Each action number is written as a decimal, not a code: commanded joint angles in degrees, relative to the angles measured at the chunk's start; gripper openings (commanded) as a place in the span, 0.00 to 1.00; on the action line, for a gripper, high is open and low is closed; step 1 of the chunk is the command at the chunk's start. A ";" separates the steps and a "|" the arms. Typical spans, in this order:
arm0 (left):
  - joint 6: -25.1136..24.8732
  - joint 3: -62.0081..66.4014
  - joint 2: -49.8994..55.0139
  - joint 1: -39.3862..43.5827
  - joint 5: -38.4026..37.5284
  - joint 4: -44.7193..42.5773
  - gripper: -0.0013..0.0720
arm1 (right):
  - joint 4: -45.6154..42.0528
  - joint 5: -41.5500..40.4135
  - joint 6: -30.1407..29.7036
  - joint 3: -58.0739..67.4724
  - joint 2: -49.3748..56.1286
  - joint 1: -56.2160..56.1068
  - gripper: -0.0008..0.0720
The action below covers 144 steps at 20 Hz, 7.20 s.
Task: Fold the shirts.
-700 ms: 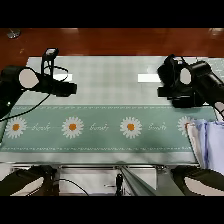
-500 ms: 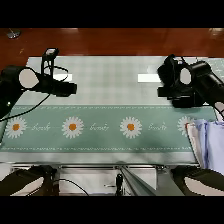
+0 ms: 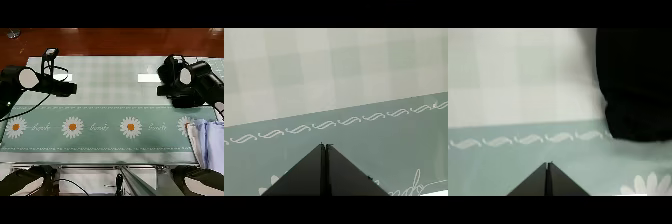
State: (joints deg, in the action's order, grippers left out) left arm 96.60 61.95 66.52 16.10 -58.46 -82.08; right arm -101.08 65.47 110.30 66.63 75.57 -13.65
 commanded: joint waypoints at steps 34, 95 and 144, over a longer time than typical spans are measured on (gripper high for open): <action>-4.33 -13.22 -26.73 -13.57 -2.03 1.92 0.97 | 32.20 -7.58 -25.62 44.92 -6.43 15.58 0.04; -44.54 -33.83 0.24 -12.48 3.43 67.54 0.05 | 62.01 -13.81 -33.62 -40.61 -11.87 12.39 0.86; -13.64 17.16 -19.30 -16.15 -18.53 27.28 0.05 | 30.40 6.01 -21.40 25.09 -25.31 6.05 0.04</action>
State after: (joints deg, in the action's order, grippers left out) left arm 85.65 89.41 43.53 -0.05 -81.47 -57.30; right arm -72.93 72.49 88.09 100.14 45.04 -7.62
